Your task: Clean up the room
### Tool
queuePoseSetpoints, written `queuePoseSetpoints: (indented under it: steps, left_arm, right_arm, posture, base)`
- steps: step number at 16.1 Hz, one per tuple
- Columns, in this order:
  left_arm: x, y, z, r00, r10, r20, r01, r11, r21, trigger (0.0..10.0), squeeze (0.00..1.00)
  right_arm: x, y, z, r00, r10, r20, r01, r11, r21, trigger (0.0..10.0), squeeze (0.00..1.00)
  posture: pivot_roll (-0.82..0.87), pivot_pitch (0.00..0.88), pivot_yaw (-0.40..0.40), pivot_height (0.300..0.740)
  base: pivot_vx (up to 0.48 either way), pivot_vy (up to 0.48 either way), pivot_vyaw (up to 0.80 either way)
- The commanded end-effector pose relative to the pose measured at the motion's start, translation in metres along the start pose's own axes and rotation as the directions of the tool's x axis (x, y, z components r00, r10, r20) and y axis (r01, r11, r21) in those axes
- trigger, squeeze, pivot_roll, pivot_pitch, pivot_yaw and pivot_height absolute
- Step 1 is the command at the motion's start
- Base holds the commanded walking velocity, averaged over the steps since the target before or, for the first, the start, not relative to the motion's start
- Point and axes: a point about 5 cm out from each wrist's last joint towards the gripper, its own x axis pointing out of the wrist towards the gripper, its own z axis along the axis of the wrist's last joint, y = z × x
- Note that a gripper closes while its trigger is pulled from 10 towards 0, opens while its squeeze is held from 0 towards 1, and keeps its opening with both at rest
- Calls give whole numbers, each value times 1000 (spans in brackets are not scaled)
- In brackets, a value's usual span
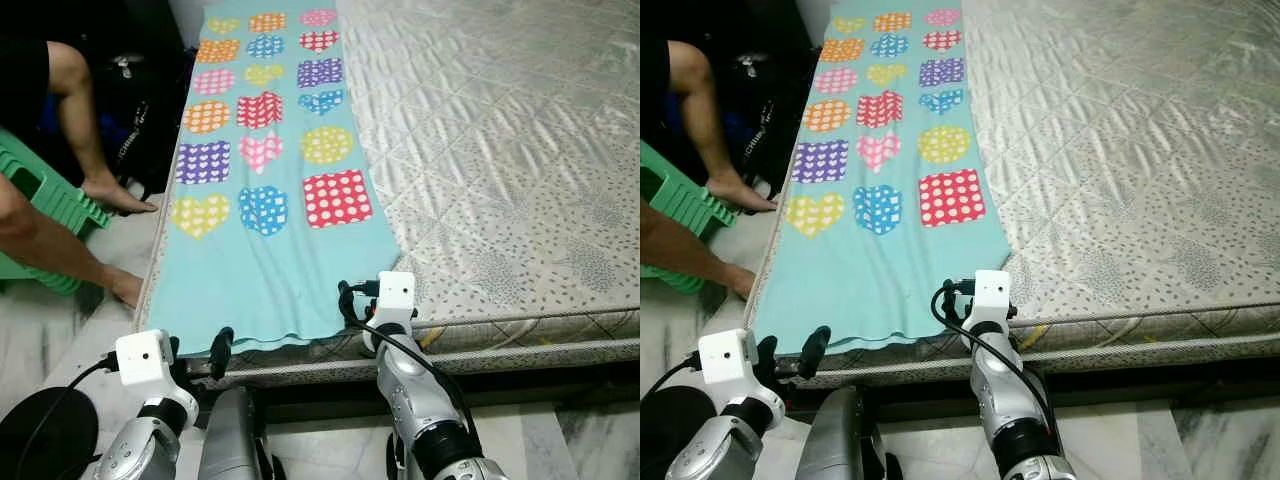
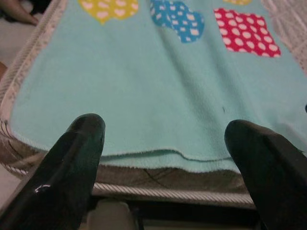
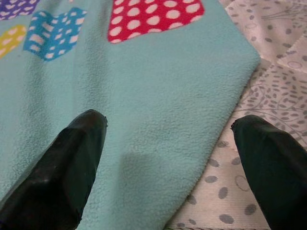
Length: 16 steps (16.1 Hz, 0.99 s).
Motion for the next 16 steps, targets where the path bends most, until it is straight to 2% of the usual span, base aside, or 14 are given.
queuePoseSetpoints:
  steps: [1,5,9,14,16]
  left_arm:
    - [-3,1,0,1000,-4,-22,4,1000,11,10000,0]
    - [0,-5,-1,997,-52,-49,53,999,11,10000,0]
    - [2,-6,0,996,-62,-58,63,998,11,10000,0]
    - [6,-10,-1,991,-104,-86,107,994,32,10000,0]
    - [6,-10,-1,991,-108,-84,110,994,28,10000,0]
  right_arm:
    - [2,12,2,1000,21,7,-21,1000,14,10000,0]
    - [2,10,0,1000,20,4,-20,1000,-5,10000,0]
    - [3,10,0,1000,19,10,-19,1000,1,10000,0]
    - [4,10,0,1000,20,7,-20,1000,-3,10000,0]
    - [4,10,0,1000,19,17,-19,1000,-1,10000,0]
  posture:
    - [30,140,99,575]
    - [21,139,102,570]
    - [24,141,103,520]
    - [19,143,105,520]
    - [19,144,106,500]
  base:
    - [0,0,0]
    - [0,0,0]
    - [0,0,0]
    - [0,0,0]
    - [0,0,0]
